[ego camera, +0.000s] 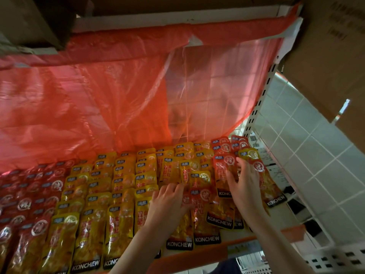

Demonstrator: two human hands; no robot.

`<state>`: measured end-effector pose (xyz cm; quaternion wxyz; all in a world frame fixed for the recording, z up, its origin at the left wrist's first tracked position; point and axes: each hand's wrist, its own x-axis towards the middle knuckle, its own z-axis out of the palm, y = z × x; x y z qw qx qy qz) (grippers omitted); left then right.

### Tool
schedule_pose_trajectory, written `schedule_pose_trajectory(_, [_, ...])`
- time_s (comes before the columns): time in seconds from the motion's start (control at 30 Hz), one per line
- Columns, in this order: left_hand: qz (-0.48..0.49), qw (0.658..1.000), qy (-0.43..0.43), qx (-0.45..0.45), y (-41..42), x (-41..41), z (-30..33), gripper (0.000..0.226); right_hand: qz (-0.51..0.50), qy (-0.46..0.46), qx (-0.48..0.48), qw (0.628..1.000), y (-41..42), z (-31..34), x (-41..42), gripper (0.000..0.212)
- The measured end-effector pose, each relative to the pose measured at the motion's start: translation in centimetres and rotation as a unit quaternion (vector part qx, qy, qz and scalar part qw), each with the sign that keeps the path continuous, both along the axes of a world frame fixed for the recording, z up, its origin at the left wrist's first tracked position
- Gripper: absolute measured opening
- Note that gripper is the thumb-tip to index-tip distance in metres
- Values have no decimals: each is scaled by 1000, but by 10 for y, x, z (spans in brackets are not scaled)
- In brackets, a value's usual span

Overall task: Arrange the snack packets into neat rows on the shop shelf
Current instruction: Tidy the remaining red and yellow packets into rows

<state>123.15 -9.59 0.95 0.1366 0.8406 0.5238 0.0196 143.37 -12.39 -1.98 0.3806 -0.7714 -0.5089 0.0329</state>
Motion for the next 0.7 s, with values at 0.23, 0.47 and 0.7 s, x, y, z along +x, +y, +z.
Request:
schedule_pose_trajectory(0.23, [-7,1000,-29,3,1,3,-2,62,1,-85,45,995,-3,-2,-3,25])
schedule_pose_trajectory(0.47, [43,982,-174,-63,3,8,-2,57,85,-80,134,984,-23,11,-25,21])
schedule_pose_trajectory(0.7, [85,943,-313,-72,2,4,-7,37,158,-44,95,982,-35,-4,-49,25])
